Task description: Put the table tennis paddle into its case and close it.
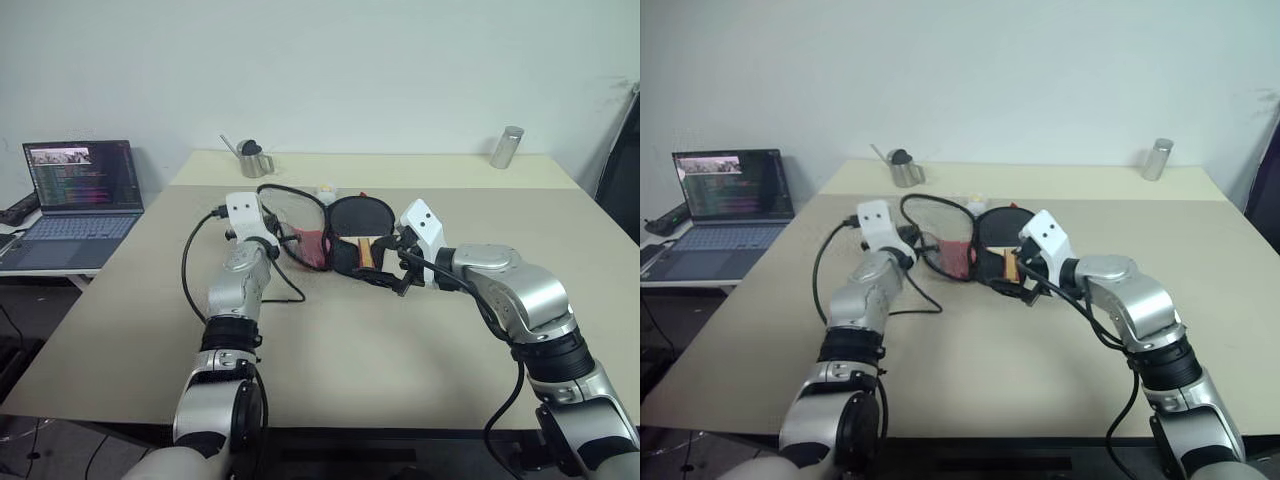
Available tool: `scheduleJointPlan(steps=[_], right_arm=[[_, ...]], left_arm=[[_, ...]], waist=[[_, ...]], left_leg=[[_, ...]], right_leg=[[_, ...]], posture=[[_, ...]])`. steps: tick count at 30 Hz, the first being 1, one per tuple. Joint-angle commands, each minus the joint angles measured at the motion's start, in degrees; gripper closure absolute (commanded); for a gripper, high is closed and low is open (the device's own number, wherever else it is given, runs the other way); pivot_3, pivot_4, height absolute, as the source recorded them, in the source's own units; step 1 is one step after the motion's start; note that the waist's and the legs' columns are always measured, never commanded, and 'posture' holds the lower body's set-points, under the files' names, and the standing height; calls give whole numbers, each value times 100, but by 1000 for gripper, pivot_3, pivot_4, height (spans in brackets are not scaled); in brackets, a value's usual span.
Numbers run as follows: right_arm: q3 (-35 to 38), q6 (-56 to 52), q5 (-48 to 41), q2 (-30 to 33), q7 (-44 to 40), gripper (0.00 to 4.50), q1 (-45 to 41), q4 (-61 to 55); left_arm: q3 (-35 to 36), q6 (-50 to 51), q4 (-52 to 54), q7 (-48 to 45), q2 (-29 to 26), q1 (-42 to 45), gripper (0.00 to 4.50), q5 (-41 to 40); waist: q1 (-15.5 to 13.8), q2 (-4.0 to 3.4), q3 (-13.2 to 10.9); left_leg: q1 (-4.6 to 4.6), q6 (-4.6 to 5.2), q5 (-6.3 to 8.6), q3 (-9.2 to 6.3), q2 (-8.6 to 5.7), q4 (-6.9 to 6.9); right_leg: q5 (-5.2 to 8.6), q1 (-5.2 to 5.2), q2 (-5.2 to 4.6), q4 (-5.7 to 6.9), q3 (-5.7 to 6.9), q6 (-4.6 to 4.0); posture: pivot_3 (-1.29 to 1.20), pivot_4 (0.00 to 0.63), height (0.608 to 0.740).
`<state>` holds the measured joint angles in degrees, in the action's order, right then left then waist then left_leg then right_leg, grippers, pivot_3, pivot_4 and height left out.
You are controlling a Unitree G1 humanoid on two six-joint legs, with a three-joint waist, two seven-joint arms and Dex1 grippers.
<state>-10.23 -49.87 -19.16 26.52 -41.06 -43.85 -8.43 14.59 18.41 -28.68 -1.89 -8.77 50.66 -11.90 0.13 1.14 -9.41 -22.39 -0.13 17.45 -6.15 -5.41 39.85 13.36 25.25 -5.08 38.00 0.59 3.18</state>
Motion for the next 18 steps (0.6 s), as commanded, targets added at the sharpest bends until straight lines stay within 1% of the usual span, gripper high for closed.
scheduleJointPlan(steps=[1, 9, 11, 15, 18], right_arm=[[117, 10, -35, 28, 27, 0, -96, -198], [180, -57, -55, 66, 85, 0, -68, -312], [197, -77, -69, 87, 95, 0, -33, -351], [196, -87, -80, 153, 90, 0, 49, -397], [187, -78, -89, 161, 93, 0, 50, -383]], left_arm=[[-8, -377, 276, -183, 80, 231, 4456, -171], [-225, -428, 264, -374, 223, 253, 4456, -206], [-188, -290, 251, -349, 69, 190, 4456, -181], [-379, 715, -282, -158, -592, -63, 4456, 288], [-369, 1075, -171, -241, -772, -263, 4456, 253]], waist=[[0, 0, 0], [16, 0, 0], [29, 0, 0], [94, -1, 1], [132, -1, 1]], left_leg=[[0, 0, 0, 0, 0, 0], [-1, 0, 0, 1, 1, 0], [-1, 0, 0, 3, 2, -1], [2, 0, 0, 4, 3, -2], [3, 1, 0, 5, 1, -1]], right_leg=[[0, 0, 0, 0, 0, 0], [0, 2, 1, 1, 0, 0], [0, 3, 2, 2, -1, 0], [0, 4, 5, 6, -1, 0], [0, 3, 5, 7, 2, 0]], posture=[[0, 150, 740], [0, 150, 740], [0, 150, 740], [0, 150, 740], [0, 150, 740]])
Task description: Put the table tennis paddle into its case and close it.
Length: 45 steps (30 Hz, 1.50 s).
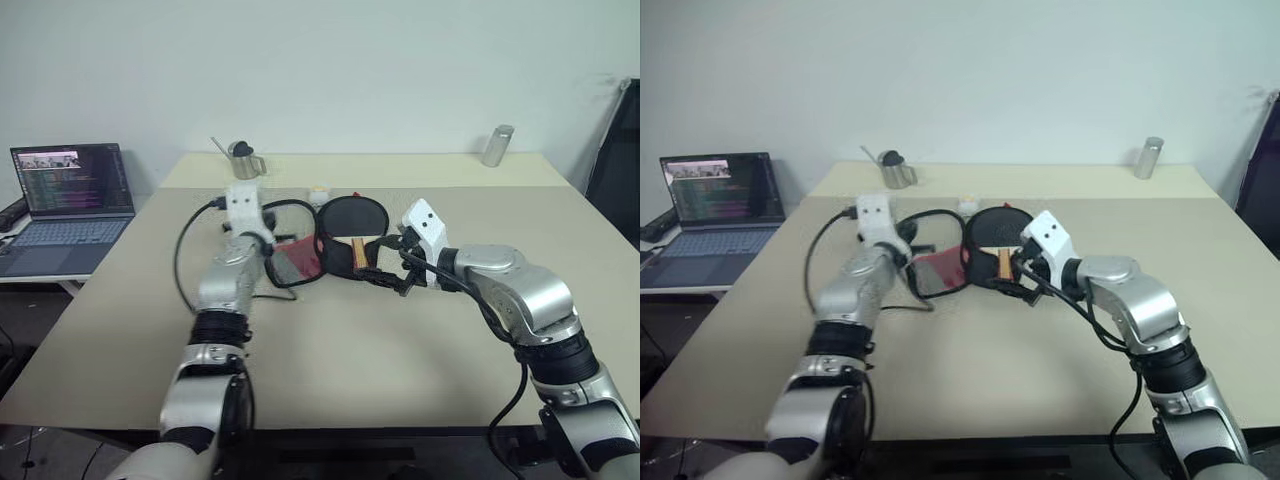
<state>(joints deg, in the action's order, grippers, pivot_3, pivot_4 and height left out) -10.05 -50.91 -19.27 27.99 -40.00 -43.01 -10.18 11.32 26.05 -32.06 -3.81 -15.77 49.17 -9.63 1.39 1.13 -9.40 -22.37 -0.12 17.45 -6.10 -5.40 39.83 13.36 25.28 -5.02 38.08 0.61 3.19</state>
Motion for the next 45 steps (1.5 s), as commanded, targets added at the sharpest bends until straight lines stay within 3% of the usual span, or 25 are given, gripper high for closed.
scheduleJointPlan(steps=[1, 12, 18, 32, 45], right_arm=[[162, 36, -79, 13, -10, 0, -35, -192], [82, 72, -58, -28, -50, 0, -85, -114], [81, 58, -58, -35, -53, 0, -89, -117], [169, -23, -108, -74, -17, 0, -122, -161], [190, -42, -94, -53, 25, 0, -135, -169]], left_arm=[[-31, 472, 231, -92, -122, -184, 4456, 6], [-400, 1644, 278, -411, -49, -268, 4456, 87], [-295, 1662, 243, -460, 163, -162, 4456, 2], [438, -255, 355, -222, 763, 27, 4456, -419], [225, -674, 510, -399, 1022, 75, 4456, -625]], waist=[[9, 0, 0], [-27, 1, 0], [-96, 1, 1], [-131, 1, 1], [-127, 2, 1]], left_leg=[[-1, 0, 0, -2, 0, 1], [-6, 0, 0, -12, -2, 3], [-5, 0, 0, -12, -2, 4], [-7, -1, 0, -10, 0, 4], [-7, 0, 0, -8, -1, 5]], right_leg=[[0, 0, 0, 0, 0, 0], [0, -1, -3, -3, -1, 0], [0, -2, -4, -3, 0, 0], [0, -1, -5, -5, 0, 0], [0, -2, -5, -5, 0, 0]], posture=[[0, 150, 740], [0, 150, 740], [0, 150, 740], [0, 150, 740], [0, 150, 740]])
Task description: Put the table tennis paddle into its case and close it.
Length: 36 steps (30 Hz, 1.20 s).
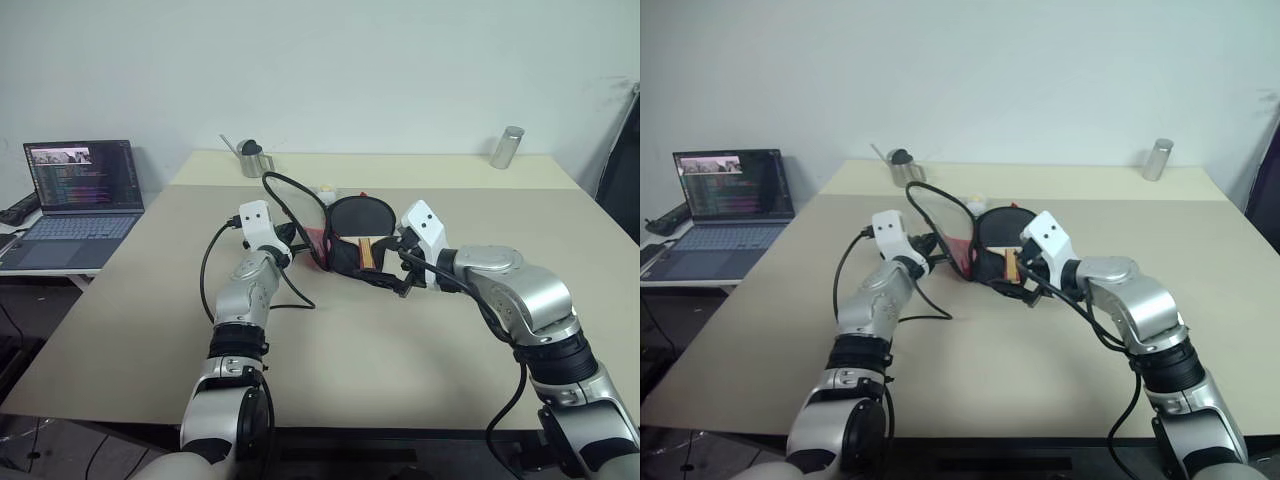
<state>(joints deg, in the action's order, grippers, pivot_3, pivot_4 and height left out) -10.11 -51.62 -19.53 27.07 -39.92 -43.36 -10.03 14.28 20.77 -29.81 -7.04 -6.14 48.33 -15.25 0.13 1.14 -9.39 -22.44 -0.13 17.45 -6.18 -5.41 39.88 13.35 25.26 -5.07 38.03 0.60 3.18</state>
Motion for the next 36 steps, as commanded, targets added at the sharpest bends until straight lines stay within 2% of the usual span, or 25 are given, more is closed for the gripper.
scheduleJointPlan(steps=[1, 7, 17, 22, 27, 30, 33, 36], right_arm=[[203, 28, -67, 41, 24, 0, -103, -185], [247, 70, -33, 46, 69, 0, -163, -114], [377, -3, -13, 106, 230, 0, -93, -246], [503, -78, -59, 192, 304, 0, 24, -373], [1065, -231, -212, -232, 789, 0, -128, 87], [1646, -393, -259, -686, 1438, 0, -470, 886], [2161, -569, -430, -1045, 1882, 0, -781, 1602], [2882, -853, -596, -1476, 2595, 0, -1172, 2633]], left_arm=[[-101, -176, 274, -97, 93, 177, 4456, -73], [-293, -457, -193, -423, 471, 592, 4456, -108], [-499, -1593, -2386, -705, 1104, 1710, 4456, 195], [-376, -1823, -2585, -682, 860, 1850, 4456, 180], [-419, -1132, -1271, -1443, 158, 1361, 4456, -98], [-715, -326, 244, -2130, -484, 616, 3877, -208], [-925, 370, 1286, -2559, -1164, -17, 2848, -233], [-847, 997, 2234, -3108, -1939, -705, 1810, -514]], waist=[[1, 0, 0], [-15, 0, 0], [9, 1, 0], [43, 1, 0], [119, 0, 0], [161, -1, 1], [186, -6, 3], [193, -9, 3]], left_leg=[[0, 0, 0, 0, 0, 0], [-1, 0, 0, -1, 0, 1], [-2, 1, 0, 8, -1, -2], [-1, 1, 0, 14, 2, -3], [-1, 1, 0, 12, 3, -5], [-2, 1, 0, 7, 1, -4], [2, 0, 0, 7, 2, -5], [3, 0, 0, 6, 5, -6]], right_leg=[[0, 0, 0, 0, 0, 0], [0, 0, 0, -1, 1, 0], [0, 2, 1, -2, 6, 0], [0, 7, 2, 4, 4, 0], [0, 7, 4, 6, -4, 0], [0, 6, 1, 5, -8, 0], [0, 6, 3, 8, -14, -1], [-1, 7, 5, 9, -14, -3]], posture=[[0, 150, 740], [0, 150, 740], [0, 150, 740], [0, 150, 740], [0, 150, 740], [0, 150, 740], [0, 150, 740], [0, 150, 740]])
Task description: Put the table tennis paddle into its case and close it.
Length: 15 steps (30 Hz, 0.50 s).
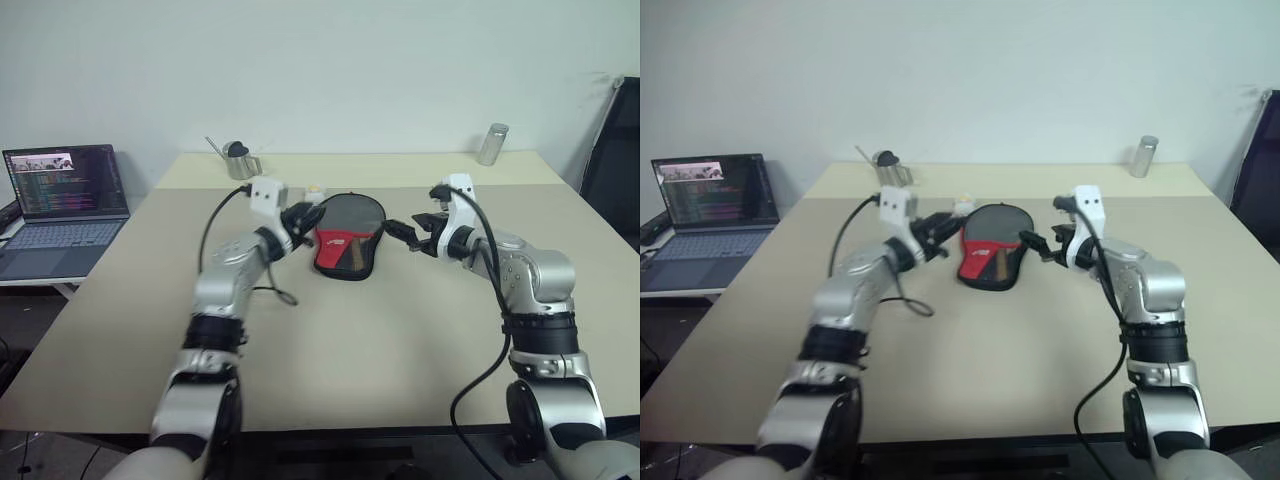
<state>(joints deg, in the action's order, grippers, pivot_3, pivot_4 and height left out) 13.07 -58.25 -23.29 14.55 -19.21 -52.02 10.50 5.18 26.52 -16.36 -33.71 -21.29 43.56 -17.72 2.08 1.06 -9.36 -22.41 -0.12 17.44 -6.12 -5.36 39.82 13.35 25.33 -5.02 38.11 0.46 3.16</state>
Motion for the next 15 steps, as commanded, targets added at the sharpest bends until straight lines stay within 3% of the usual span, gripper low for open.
scheduleJointPlan(steps=[1, 5, 9, 15], right_arm=[[743, -232, -288, -328, 668, 0, -402, 870], [1144, -293, -595, -549, 750, 0, -632, 1543], [1461, -126, -770, -704, 918, 0, -845, 2435], [1704, 383, -920, -794, 732, 0, -1025, 3646]], left_arm=[[103, 577, 1143, -599, -661, -431, 1485, -341], [330, 1047, 1751, -929, -1300, -998, 55, -638], [524, 1295, 2277, -1032, -1740, -1570, 19, -783], [508, 1299, 2865, -566, -1830, -2109, 19, -558]], waist=[[3, -1, 0], [-11, -6, -3], [-11, -7, -4], [-6, -7, -4]], left_leg=[[0, 0, 0, -1, -1, 0], [0, 0, 0, -1, 1, -1], [0, 1, 0, -1, 0, -1], [1, 1, 0, -1, 1, -2]], right_leg=[[0, 0, 0, 0, 0, 0], [-1, -1, 0, -4, 1, -3], [-1, -3, 0, -3, 1, -3], [-1, -5, 0, -3, 1, -3]], posture=[[0, 150, 740], [0, 150, 740], [0, 150, 740], [0, 150, 740]])
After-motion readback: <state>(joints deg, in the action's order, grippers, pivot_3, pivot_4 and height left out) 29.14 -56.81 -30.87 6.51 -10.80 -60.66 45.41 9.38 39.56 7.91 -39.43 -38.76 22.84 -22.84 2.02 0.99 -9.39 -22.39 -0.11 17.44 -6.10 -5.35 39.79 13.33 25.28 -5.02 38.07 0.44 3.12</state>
